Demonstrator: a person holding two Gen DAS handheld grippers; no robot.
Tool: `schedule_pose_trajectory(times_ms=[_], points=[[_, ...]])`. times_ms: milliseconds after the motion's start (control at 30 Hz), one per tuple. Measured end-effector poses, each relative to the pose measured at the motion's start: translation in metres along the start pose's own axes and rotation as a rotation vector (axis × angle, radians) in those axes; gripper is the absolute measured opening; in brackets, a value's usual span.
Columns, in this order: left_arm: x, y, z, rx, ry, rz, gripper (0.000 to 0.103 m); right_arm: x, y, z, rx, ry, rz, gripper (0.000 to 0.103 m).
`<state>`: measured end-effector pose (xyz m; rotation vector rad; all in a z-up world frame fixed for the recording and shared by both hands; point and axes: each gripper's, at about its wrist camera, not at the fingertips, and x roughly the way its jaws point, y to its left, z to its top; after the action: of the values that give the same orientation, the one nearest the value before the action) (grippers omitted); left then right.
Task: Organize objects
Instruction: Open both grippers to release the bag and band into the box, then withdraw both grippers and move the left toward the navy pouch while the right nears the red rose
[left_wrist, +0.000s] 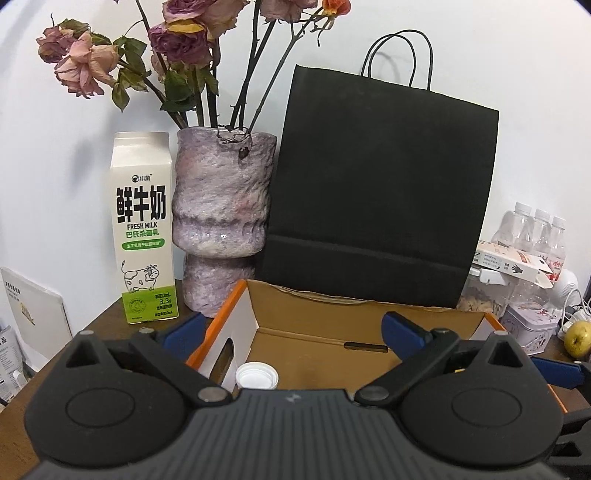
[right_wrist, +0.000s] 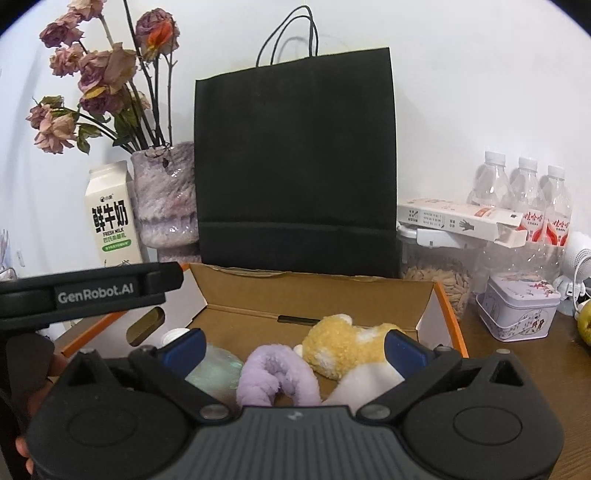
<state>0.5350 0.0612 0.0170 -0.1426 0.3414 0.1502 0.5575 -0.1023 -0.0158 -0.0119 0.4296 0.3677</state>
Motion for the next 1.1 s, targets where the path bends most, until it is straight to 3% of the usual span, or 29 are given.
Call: schedule_pose_trajectory(times_ms=[333,1100], points=[[-0.016,0.002,0.012,-0.009,0.015,-0.006,0.103,-0.018,-0.003,0.011,0.038,0.032,0.006,0.103],[-0.1,0.007,0.013,0.02,-0.001,-0.045,0.103,-0.105,-0.007,0.009,0.007,-0.039,0.004,0.103]])
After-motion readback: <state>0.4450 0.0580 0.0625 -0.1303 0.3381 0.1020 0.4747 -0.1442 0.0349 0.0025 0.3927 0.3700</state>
